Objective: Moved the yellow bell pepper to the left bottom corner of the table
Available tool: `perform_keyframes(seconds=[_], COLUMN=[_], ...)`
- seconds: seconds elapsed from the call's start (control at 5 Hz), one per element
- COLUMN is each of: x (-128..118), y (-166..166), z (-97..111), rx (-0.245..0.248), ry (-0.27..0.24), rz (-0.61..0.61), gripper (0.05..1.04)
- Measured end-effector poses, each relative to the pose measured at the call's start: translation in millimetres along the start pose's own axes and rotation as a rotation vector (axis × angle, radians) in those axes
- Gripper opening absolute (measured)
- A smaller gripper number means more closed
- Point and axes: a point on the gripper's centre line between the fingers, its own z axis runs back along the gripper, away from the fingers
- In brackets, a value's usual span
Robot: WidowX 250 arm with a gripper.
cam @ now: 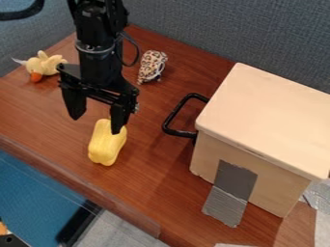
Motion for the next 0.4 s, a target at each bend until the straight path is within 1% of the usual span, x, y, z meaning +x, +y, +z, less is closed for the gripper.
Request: perform_keyframes(seconds=[0.2,0.4], x=[-1.6,0.4], y=[-0.5,5.2], z=[-4.7,-3.2], rx=[-0.003,-0.011], ry=[0.020,0.011], rz=[0.000,0.025], gripper=[1.001,1.001])
